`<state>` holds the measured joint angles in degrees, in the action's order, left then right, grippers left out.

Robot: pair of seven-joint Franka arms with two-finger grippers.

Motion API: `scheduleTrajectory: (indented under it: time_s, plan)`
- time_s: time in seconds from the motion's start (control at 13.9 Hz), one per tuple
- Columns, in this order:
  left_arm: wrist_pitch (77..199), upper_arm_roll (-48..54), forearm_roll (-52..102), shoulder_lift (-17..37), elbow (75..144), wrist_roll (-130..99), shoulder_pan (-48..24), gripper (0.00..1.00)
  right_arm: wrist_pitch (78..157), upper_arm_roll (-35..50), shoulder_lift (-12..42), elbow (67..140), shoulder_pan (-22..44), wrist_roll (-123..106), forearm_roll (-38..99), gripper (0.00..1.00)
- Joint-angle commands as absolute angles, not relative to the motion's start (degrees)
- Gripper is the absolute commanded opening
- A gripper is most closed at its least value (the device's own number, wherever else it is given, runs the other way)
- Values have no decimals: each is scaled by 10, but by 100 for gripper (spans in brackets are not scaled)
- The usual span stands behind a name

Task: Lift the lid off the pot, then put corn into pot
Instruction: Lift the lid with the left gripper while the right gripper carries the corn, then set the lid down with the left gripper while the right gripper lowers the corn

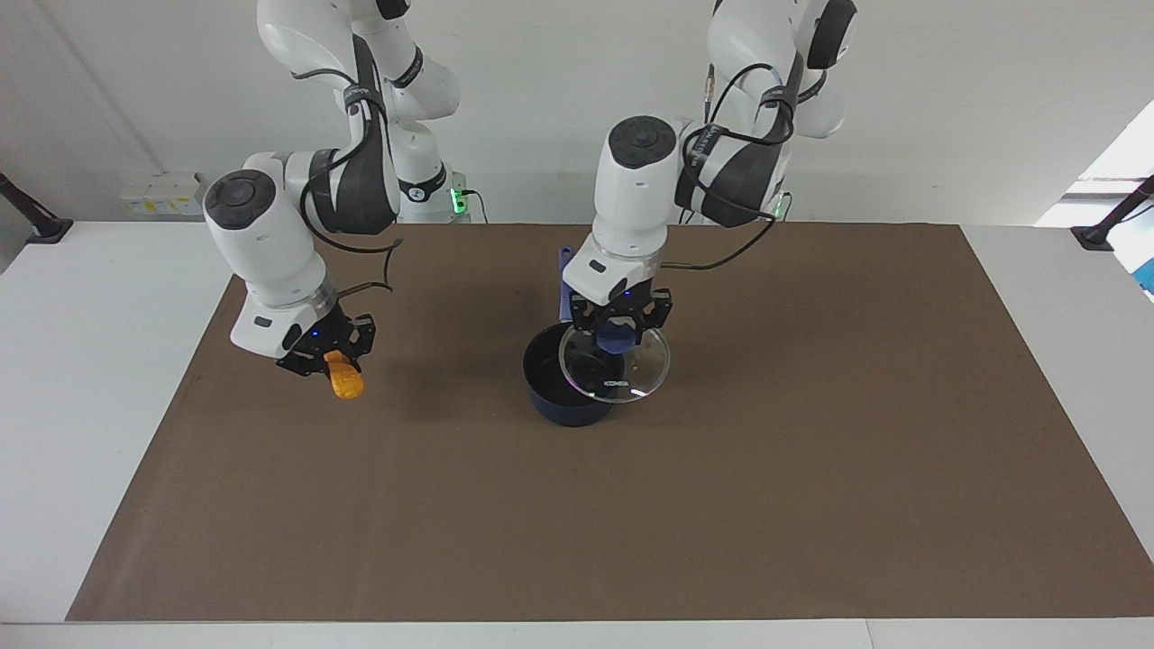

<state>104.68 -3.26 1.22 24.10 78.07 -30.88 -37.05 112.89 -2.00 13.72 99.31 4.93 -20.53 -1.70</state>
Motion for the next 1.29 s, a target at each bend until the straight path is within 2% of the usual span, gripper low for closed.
scheduleTrajectory:
  time_s: [0.0, 0.22, 0.43, 0.65, 0.94, 1.22]
  plan:
    - [1057, -28, 8, 167, 886, -231, -327, 0, 1114, -17, 137, 982, 86, -123, -31, 0]
    - [1090, -28, 7, 119, 962, -148, -292, 0, 1112, -17, 131, 981, 159, -13, -24, 0]
    - [1163, -28, 7, 67, 1069, -78, -253, 0, 1108, -12, 143, 928, 202, 78, -9, 0]
    - [1228, -28, 7, 26, 1157, 11, -204, 0, 1102, 1, 216, 868, 252, 175, 10, 0]
    - [1281, -28, 8, 13, 1222, 128, -132, 0, 1147, 1, 244, 874, 287, 185, 12, 0]
    - [1303, -27, 12, 40, 1229, 237, -52, 0, 1173, 1, 267, 881, 293, 187, 16, 0]
